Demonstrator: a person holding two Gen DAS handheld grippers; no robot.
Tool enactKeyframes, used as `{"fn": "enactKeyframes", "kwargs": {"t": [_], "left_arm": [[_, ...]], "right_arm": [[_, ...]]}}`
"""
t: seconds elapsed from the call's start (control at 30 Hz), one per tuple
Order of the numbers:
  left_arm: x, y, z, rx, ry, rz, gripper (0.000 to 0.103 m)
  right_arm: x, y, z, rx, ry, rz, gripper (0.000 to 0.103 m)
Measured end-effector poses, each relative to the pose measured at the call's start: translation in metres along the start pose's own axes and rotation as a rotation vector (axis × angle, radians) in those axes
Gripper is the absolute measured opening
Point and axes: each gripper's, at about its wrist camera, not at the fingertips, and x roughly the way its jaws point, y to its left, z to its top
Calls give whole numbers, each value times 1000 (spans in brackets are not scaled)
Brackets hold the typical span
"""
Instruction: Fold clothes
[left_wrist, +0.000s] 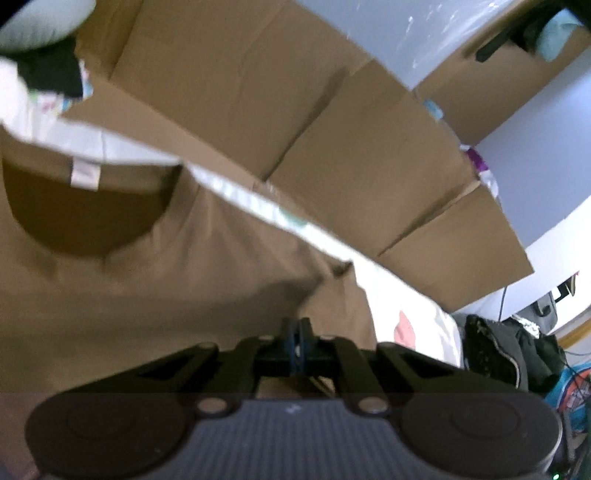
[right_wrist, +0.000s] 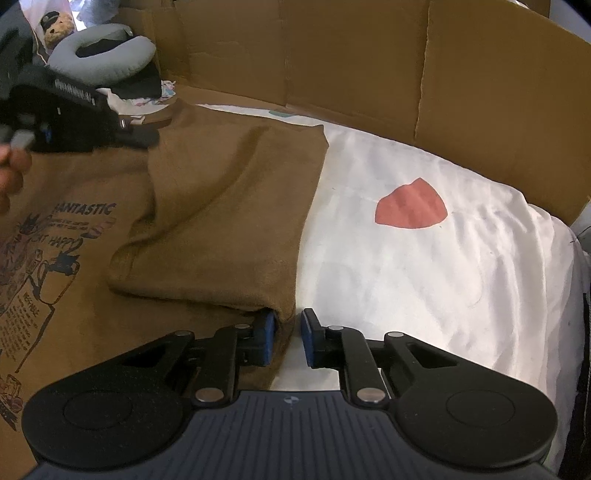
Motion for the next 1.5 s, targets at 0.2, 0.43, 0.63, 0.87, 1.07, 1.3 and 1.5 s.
{"fn": "enactKeyframes", "kwargs": {"t": [0.2, 0.43, 0.63, 0.87, 1.07, 1.3, 1.5], "left_arm": [[-2, 5, 15, 36, -5, 24, 2], [23, 29, -4, 68, 76, 158, 2], [16, 25, -6, 84, 71, 150, 2], [5, 20, 1, 84, 55, 120, 2], [-7, 4, 3, 108, 44, 103, 2], [-12, -1, 9, 90, 53, 95, 2], [-17, 3, 7, 75, 59, 96, 2]], "right_arm": [[0, 0, -2, -5, 2, -5, 21], [-2, -1, 1, -9, 23, -2, 23], [-25, -8, 5, 16, 5, 41, 25], [-44, -17, 30, 75, -82, 90, 28], [-19, -19, 64, 73, -119, 72, 28], [27, -28, 112, 93, -129, 37, 28], [45, -19, 130, 107, -144, -20, 28]]}}
